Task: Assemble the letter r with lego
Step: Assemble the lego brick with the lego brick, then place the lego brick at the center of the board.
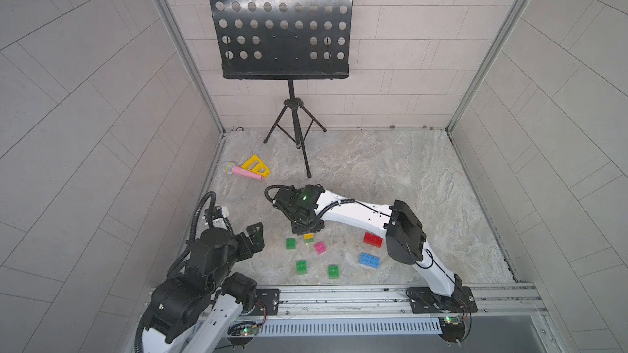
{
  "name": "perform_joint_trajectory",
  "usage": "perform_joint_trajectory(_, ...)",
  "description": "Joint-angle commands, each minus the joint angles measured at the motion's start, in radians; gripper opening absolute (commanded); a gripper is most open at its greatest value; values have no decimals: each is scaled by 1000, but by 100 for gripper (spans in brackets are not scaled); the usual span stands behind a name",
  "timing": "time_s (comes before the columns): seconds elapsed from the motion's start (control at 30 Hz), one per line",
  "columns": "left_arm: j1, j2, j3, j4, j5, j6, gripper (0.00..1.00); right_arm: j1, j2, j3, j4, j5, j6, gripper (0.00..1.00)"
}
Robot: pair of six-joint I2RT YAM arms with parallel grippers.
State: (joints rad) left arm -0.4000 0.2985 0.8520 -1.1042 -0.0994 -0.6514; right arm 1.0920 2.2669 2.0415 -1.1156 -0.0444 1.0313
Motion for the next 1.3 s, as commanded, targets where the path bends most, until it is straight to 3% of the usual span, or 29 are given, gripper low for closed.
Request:
perform_joint_trajectory(0.0,-1,-14,-10,16,-4,15,100,-4,154,-86,-57,-58,-17,0)
perform_joint_trajectory(0.5,-1,-55,-9,16,-28,9,100,-17,131,-170,-114,4,-109,0)
perform_joint_trajectory(0.93,0,-62,-7,7,-37,4,100,-40,68,-318,-77,-63,-367,0)
perform_joint_trajectory(1.27,-1,-35,-7,12,-39,4,100,-143,-79,-449,-112,28,-522,0)
